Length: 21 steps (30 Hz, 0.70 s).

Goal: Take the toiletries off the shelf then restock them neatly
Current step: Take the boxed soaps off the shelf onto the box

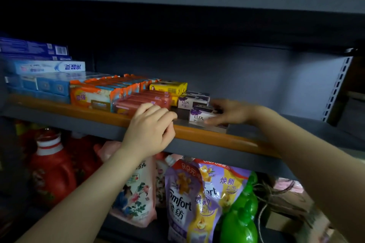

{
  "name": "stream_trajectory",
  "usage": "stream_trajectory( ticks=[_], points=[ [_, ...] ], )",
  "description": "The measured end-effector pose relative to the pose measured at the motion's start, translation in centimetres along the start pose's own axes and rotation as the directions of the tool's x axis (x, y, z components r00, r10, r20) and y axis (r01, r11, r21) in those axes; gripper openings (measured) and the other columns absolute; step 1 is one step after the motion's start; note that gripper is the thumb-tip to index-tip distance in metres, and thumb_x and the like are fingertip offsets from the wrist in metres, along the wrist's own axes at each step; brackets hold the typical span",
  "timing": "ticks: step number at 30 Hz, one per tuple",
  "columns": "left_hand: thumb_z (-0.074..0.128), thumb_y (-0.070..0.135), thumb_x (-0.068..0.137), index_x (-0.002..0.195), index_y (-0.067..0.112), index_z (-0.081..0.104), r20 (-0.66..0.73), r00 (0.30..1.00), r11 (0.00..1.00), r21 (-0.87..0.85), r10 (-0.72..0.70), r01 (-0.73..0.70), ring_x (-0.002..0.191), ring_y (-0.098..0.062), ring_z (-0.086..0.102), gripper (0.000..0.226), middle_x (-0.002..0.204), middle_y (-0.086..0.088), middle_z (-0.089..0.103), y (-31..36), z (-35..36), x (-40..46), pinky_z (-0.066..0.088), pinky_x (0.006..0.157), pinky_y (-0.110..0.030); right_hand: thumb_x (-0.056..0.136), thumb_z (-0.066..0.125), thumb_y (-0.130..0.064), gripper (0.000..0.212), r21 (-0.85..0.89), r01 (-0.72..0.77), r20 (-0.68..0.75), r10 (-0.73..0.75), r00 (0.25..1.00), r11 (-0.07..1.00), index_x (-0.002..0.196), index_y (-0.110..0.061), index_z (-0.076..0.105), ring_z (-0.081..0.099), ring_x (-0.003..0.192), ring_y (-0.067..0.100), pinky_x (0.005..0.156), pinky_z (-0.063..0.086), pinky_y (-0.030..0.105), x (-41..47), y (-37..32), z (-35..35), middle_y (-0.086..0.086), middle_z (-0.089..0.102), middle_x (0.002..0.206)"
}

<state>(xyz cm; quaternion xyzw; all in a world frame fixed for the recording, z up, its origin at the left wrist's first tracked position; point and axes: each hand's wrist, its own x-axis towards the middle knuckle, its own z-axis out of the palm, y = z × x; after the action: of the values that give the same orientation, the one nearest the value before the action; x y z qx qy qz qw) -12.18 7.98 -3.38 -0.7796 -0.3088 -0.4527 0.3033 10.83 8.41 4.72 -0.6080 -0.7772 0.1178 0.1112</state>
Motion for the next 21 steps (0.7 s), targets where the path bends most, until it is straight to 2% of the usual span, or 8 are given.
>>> stream_trajectory(
  ticks=[4,6,9,11,13,15,18,21],
  points=[
    [0.042,0.015,0.082,0.084,0.008,0.068,0.075,0.997,1.000,0.014,-0.025,0.024,0.070,-0.024,0.061,0.027,0.076,0.000,0.066,0.1,-0.1,0.1,0.036,0.081,-0.033,0.072,0.072,-0.048,0.070,-0.047,0.033,-0.088,-0.037,0.995,0.998,0.128,-0.014,0.047,0.055,0.104,0.018,0.093,0.047,0.033,-0.8,-0.1,-0.2,0.000,0.057,0.118],
    [0.040,0.025,0.086,0.091,0.009,0.068,0.182,0.982,0.999,0.002,-0.042,0.042,0.080,-0.026,0.063,0.032,0.085,-0.002,0.068,0.1,-0.4,0.4,0.035,0.086,-0.033,0.074,0.075,-0.035,0.065,0.183,0.142,-0.201,-0.104,0.974,0.973,0.128,-0.015,0.045,0.059,0.096,0.014,0.081,0.049,0.024,-3.1,-0.7,-0.7,-0.002,0.058,0.111],
    [0.032,0.040,0.088,0.113,0.008,0.060,0.133,0.970,0.943,-0.239,-0.204,0.231,0.104,-0.022,0.057,0.049,0.108,-0.008,0.064,1.8,-1.6,1.4,0.037,0.093,-0.031,0.078,0.071,-0.015,0.051,0.547,0.395,-0.362,-0.217,0.906,0.738,0.122,-0.018,0.045,0.062,0.082,0.000,0.064,0.049,0.014,-7.0,-2.0,-0.6,-0.006,0.060,0.102],
    [0.030,0.049,0.085,0.116,0.025,0.052,0.049,0.872,0.643,-0.655,-0.488,0.397,0.105,-0.003,0.053,0.045,0.112,0.002,0.060,4.8,-4.1,2.7,0.037,0.092,-0.017,0.075,0.073,-0.014,0.050,0.604,0.491,-0.410,-0.284,0.867,0.627,0.117,-0.022,0.049,0.062,0.083,0.001,0.061,0.050,0.016,-9.0,-2.4,0.0,-0.009,0.063,0.101],
    [0.031,0.061,0.079,0.106,0.038,0.049,0.137,0.770,0.368,-0.818,-0.623,0.443,0.100,-0.002,0.057,0.040,0.104,0.008,0.062,7.2,-6.3,4.0,0.043,0.090,-0.021,0.067,0.074,-0.023,0.051,0.621,0.539,-0.420,-0.340,0.842,0.569,0.113,-0.026,0.052,0.062,0.084,0.004,0.063,0.050,0.017,-10.6,-2.8,0.7,-0.014,0.066,0.097],
    [0.038,0.068,0.074,0.099,0.034,0.053,0.237,0.750,0.299,-0.811,-0.617,0.502,0.095,-0.008,0.061,0.045,0.097,0.008,0.064,8.8,-8.1,4.6,0.049,0.085,-0.034,0.062,0.072,-0.028,0.051,0.644,0.559,-0.419,-0.370,0.829,0.522,0.110,-0.024,0.055,0.062,0.082,0.002,0.065,0.049,0.015,-11.4,-2.9,1.5,-0.015,0.067,0.094],
    [0.046,0.075,0.072,0.093,0.025,0.055,0.346,0.727,0.350,-0.702,-0.593,0.620,0.083,-0.006,0.062,0.055,0.088,0.010,0.065,9.9,-10.1,5.0,0.053,0.075,-0.034,0.061,0.074,-0.030,0.053,0.640,0.559,-0.442,-0.342,0.829,0.528,0.110,-0.023,0.055,0.062,0.087,0.005,0.072,0.049,0.018,-12.0,-3.0,2.4,-0.012,0.066,0.097],
    [0.049,0.080,0.065,0.096,0.023,0.056,0.491,0.652,0.342,-0.581,-0.577,0.739,0.083,-0.011,0.065,0.065,0.094,0.005,0.066,10.0,-10.6,5.0,0.056,0.071,-0.034,0.058,0.082,-0.035,0.063,0.427,0.535,-0.467,-0.330,0.821,0.728,0.113,-0.028,0.051,0.062,0.093,0.009,0.083,0.050,0.026,-12.9,-3.1,2.6,-0.013,0.063,0.102]
  ],
)
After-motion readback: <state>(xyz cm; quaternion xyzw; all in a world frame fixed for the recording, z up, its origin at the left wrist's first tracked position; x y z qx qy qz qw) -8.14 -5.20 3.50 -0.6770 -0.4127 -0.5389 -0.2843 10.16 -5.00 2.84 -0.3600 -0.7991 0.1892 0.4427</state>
